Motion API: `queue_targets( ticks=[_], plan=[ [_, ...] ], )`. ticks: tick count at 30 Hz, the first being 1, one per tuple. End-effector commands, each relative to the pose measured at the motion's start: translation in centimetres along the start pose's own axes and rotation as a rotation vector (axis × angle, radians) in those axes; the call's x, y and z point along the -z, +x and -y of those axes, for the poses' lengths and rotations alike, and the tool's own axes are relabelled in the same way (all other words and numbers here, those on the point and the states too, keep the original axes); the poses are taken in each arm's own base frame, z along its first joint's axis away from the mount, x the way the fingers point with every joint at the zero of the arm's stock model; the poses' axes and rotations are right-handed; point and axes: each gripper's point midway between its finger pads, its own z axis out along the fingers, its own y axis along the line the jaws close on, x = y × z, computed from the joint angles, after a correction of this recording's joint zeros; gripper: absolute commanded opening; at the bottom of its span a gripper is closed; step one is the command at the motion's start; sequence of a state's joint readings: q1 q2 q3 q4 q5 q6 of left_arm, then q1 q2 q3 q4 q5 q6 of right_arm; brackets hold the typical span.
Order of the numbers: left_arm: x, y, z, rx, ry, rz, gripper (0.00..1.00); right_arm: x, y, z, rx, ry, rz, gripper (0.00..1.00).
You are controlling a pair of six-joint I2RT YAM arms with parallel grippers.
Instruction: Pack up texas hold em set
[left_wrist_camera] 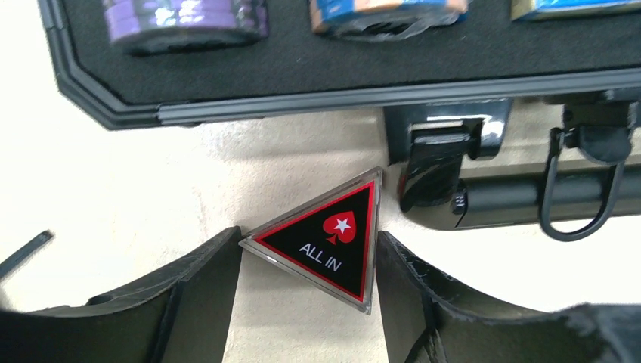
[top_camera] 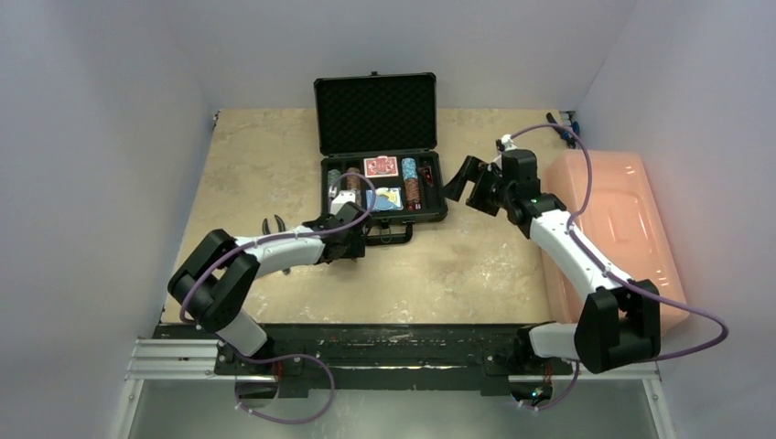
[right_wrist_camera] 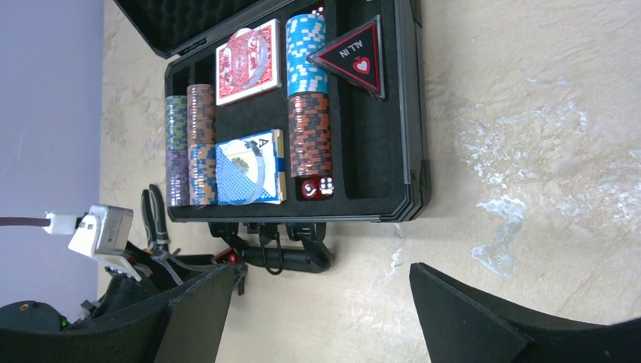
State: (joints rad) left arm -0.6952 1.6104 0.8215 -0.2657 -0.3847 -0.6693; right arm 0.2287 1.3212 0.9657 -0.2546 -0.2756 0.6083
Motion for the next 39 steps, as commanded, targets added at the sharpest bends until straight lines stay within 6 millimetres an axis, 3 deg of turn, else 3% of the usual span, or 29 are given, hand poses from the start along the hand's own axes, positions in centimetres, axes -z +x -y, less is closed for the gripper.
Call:
queue_targets(
  ticks=[1, 16, 26, 39],
  plan=[
    [0.9, 4.8, -2.9, -0.049, -0.071, -0.141, 0.48, 0.7, -1.2, 0.0, 0.047, 0.002, 0.089, 0.91],
    [6.0, 2.1, -3.7, -0.013, -0.041, -0.074, 0.46, 1.5, -2.5, 1.0, 0.089, 0.053, 0.189, 0.91],
    [9.0, -0.8, -4.2, -0.033, -0.051, -0.015, 0.45, -0.1, -1.7, 2.2, 0.087, 0.082, 0.155, 0.91],
    [11.4, -8.1, -0.4, -0.098, 0.031, 0.09, 0.45, -0.7, -1.6, 2.7, 0.085, 0.099, 0.146, 0.91]
  ],
)
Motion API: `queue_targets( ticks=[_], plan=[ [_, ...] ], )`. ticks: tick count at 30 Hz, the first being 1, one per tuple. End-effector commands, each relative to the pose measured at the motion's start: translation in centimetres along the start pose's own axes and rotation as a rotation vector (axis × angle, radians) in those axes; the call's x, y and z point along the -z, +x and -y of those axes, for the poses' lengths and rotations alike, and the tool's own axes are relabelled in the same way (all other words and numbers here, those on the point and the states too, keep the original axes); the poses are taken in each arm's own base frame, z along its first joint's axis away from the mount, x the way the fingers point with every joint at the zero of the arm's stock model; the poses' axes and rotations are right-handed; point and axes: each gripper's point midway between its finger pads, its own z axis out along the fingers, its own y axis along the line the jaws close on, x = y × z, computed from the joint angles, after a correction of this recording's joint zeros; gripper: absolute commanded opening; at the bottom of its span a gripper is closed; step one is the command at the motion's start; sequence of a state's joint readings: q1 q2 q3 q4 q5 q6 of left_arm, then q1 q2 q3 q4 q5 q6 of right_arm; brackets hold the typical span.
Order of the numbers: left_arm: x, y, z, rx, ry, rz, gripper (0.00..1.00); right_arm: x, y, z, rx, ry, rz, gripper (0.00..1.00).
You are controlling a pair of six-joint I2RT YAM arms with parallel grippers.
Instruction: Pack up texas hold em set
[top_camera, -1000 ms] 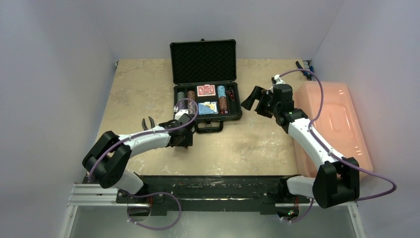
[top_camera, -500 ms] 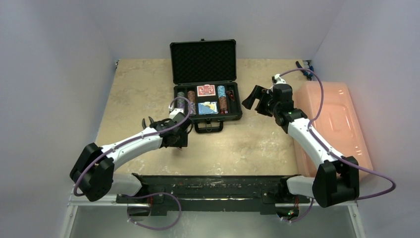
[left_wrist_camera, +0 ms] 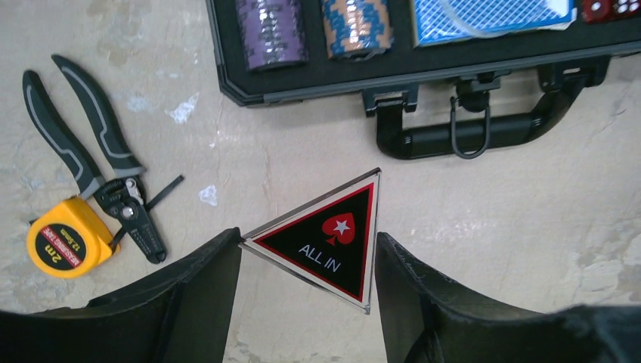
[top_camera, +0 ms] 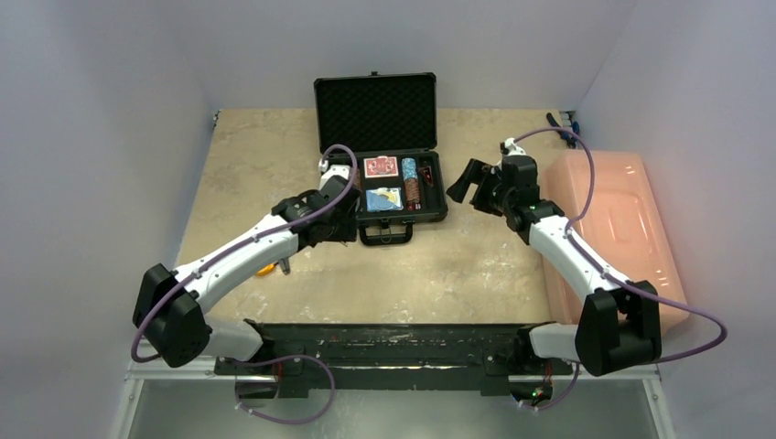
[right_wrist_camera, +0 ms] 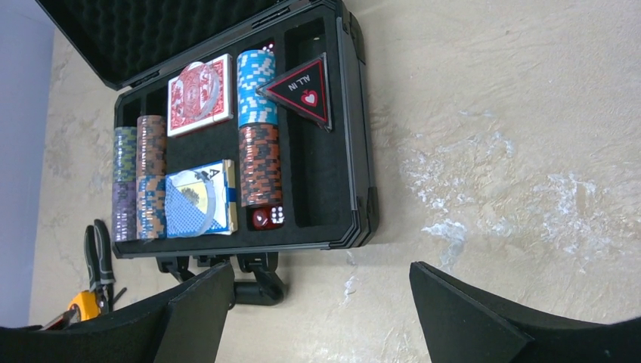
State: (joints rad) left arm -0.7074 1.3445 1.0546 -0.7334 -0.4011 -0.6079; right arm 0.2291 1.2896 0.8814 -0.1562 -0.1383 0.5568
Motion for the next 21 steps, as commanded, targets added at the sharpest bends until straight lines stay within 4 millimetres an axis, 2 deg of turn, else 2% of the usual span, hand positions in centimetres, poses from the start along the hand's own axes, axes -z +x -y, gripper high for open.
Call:
queue_targets(
  ticks=[1, 7, 21],
  plan=[
    [0.7, -3.4, 1.4, -0.042, 0.025, 0.062, 0.45, -0.5, -0.6, 0.2, 0.024, 0.011, 0.03, 0.91],
    [0.2, -5.7, 3.5, -0.054, 0.068, 0.094, 0.45, -0.7, -0.6, 0.4, 0.022, 0.022, 0.027, 0.91],
    [-2.6, -10.8, 8.9, -0.113, 0.157, 0.119, 0.45, -0.8, -0.4, 0.9, 0.021, 0.041, 0.021, 0.93]
  ],
)
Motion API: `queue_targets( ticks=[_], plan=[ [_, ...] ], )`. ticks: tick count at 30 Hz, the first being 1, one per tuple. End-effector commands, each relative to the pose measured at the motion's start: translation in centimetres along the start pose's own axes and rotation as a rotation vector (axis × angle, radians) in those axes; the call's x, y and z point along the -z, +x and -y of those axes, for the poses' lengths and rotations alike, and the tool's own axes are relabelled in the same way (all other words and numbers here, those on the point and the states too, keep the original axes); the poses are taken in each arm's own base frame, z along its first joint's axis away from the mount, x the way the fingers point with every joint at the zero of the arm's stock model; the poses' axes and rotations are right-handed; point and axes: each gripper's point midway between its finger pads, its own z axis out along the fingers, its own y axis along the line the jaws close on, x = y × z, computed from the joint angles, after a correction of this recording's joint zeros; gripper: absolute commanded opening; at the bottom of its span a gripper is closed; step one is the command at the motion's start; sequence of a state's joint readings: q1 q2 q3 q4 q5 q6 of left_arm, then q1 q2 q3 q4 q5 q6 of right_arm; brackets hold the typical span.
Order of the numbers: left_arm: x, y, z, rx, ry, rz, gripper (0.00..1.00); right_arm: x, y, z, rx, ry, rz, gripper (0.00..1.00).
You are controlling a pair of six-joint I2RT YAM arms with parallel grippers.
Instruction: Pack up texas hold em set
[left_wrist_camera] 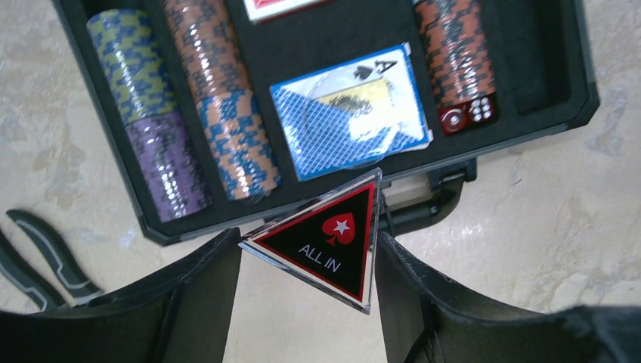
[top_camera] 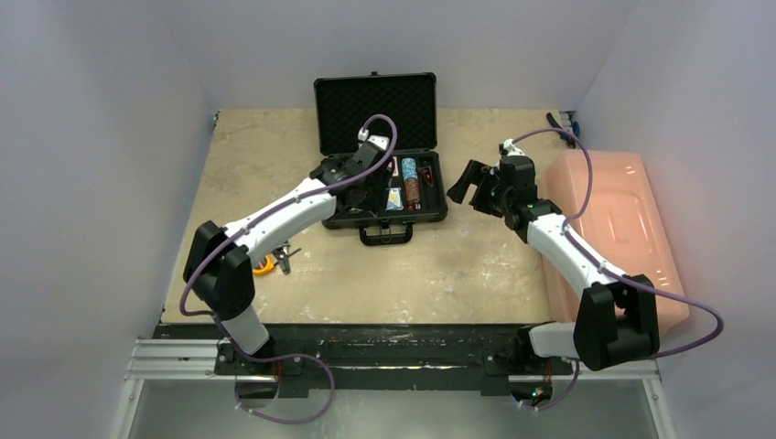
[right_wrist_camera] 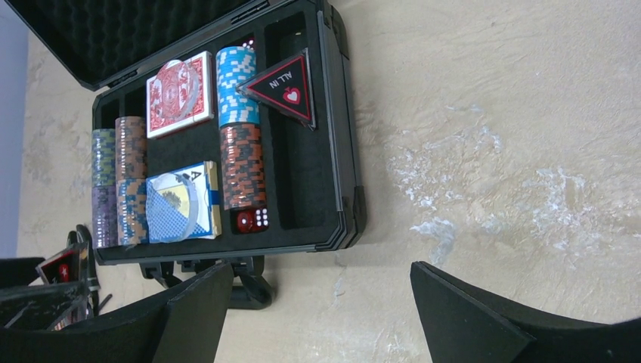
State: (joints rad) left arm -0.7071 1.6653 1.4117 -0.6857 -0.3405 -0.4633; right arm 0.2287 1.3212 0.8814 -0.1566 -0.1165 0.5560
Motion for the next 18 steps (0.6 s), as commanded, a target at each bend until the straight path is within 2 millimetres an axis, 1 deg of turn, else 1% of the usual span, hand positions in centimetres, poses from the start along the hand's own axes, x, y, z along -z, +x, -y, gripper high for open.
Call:
queue_targets(
  ticks=[1, 6, 12, 18],
  plan=[
    [-0.3, -4.0, 1.9, -0.003, 0.066, 0.083, 0.45, -0.1, -0.8, 0.1, 0.023, 0.009, 0.035, 0.93],
    [-1.6, -5.8, 3.0, 0.0, 0.092, 0.093, 0.45, -0.2, -0.8, 0.2, 0.02, 0.016, 0.034, 0.93],
    [-2.5, -7.6, 4.0, -0.006, 0.109, 0.111, 0.45, 0.1, -1.0, 0.2, 0.018, 0.023, 0.044, 0.93],
    [-4.3, -8.4, 4.0, -0.005, 0.085, 0.109, 0.45, 0.3, -1.0, 0.0, 0.02, 0.012, 0.046, 0.94]
  ],
)
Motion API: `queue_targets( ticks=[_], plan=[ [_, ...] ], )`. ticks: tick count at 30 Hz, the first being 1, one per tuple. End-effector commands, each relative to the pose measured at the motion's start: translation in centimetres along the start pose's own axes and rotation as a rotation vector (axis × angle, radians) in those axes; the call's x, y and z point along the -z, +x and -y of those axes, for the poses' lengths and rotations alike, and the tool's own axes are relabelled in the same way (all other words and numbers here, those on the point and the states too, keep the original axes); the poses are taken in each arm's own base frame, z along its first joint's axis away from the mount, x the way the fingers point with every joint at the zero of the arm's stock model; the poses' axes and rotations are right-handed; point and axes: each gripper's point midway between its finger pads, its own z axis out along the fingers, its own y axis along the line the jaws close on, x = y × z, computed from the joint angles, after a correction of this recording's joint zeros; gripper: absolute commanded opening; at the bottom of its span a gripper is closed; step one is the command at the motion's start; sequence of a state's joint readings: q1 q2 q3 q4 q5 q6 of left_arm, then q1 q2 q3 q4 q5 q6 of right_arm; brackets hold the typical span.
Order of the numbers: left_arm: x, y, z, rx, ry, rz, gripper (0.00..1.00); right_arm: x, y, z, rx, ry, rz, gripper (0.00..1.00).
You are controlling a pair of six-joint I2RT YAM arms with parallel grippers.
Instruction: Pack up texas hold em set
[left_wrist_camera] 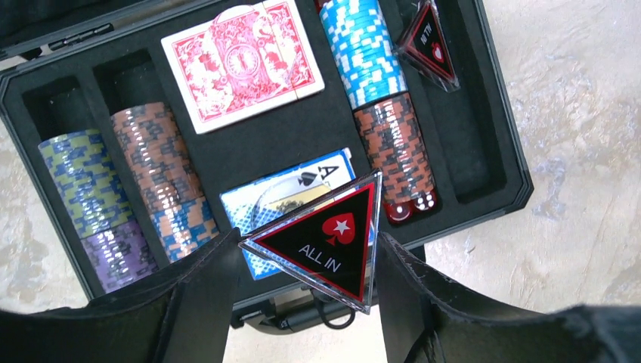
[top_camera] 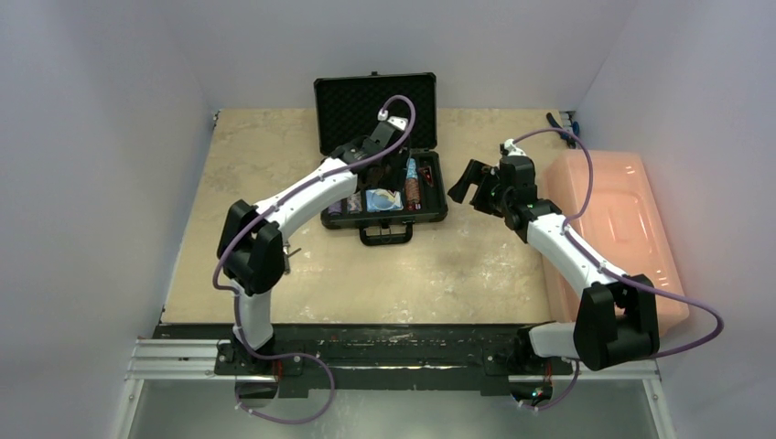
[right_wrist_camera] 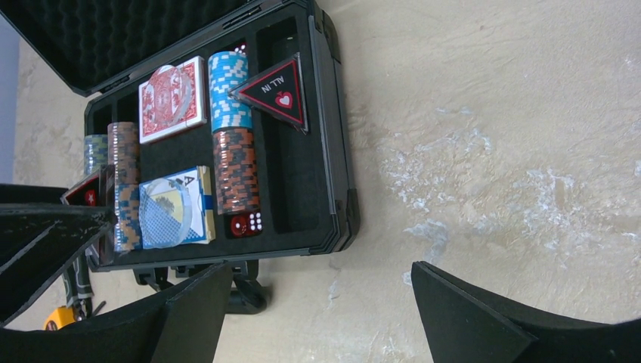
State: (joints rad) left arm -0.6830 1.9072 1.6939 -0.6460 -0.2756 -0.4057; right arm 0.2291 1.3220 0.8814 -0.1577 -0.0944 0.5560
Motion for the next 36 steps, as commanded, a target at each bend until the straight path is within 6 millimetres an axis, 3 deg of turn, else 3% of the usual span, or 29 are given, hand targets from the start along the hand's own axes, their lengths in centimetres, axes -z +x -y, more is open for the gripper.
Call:
queue_targets(
  ticks=[1, 16, 36],
  plan=[
    [-0.8, -2.8, 0.1, 0.013, 0.008, 0.059, 0.45, 0.4, -0.8, -0.3, 0.02, -0.01, 0.034, 0.94],
    [-5.7, -2.9, -1.6, 0.049, -0.041, 0.01, 0.45, 0.5, -0.4, -0.6, 0.02, -0.033, 0.022, 0.94],
    [-7.4, -2.6, -2.8, 0.083, -0.073, 0.013, 0.45, 0.1, 0.1, -1.0, 0.021, -0.057, -0.002, 0.94]
  ],
)
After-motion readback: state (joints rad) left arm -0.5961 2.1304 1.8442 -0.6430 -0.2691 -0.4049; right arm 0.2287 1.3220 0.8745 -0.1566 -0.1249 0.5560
